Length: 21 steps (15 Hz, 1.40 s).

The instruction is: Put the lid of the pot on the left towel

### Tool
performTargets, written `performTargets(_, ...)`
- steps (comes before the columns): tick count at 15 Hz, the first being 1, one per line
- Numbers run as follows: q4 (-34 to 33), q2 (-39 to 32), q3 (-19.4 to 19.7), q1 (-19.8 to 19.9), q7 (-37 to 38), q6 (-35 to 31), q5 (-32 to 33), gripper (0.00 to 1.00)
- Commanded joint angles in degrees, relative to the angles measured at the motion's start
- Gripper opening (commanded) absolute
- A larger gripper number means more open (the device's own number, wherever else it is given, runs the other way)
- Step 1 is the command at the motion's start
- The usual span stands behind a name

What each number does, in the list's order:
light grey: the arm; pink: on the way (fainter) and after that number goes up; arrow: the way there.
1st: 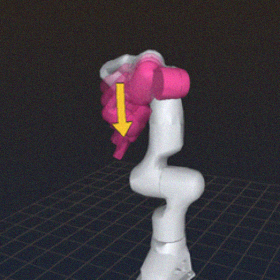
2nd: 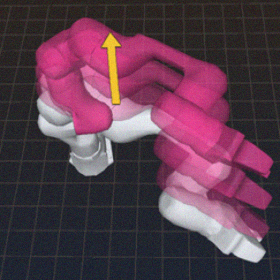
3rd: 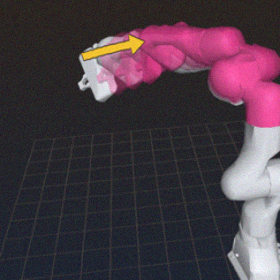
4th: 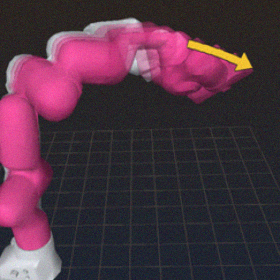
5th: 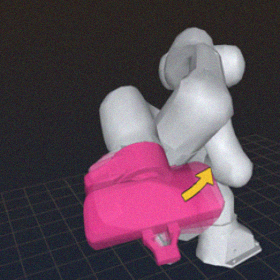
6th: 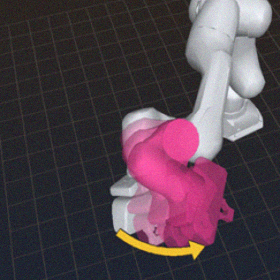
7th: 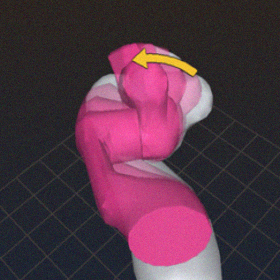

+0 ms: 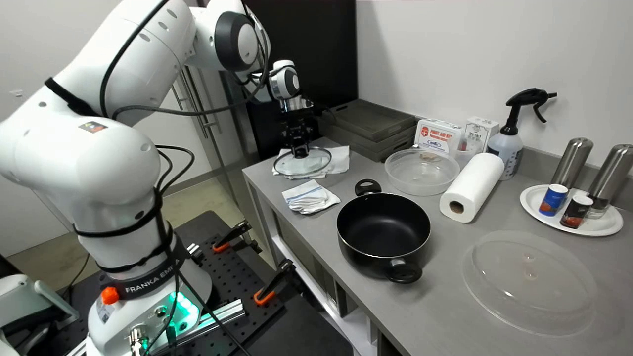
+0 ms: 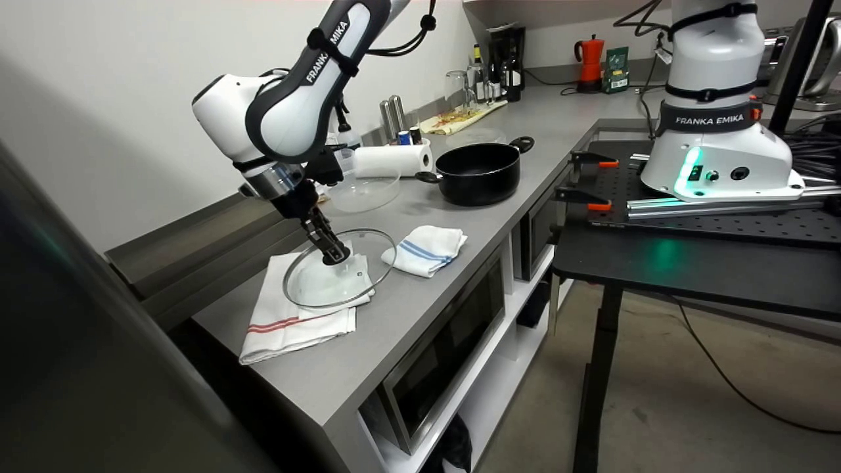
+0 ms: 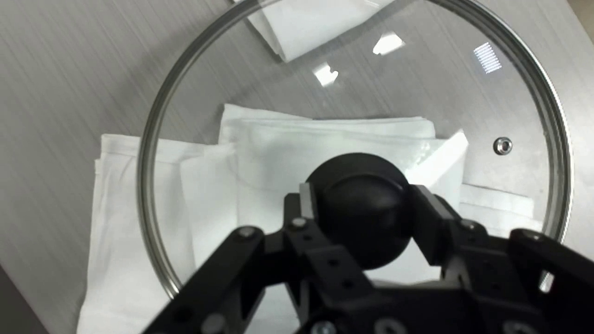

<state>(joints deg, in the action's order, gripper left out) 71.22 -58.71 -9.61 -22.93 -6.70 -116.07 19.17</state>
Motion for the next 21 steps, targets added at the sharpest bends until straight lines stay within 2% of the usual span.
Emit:
performTargets(1,-11.75,-6.22,1.75,-2.16,0.53,5.89,-1.73,0.26)
performTargets(6,-20.04,-11.00,0.50,-2.09,0.50,10.48,-1.93,0.26)
performTargets(7,-20.37,-10.94,1.25,-2.39,-0.35,10.87,-3.57,0.26)
performTargets(13,-25.17,-12.20,0.21,-0.90,-2.14,13.26,-8.82,0.26)
performTargets(16,-25.24,-12.58,0.23,-0.04,-0.83,10.87,-7.95,0.26)
performTargets(21,-26.83,-15.02,1.00,0.79,0.15,10.96,-7.48,0.26)
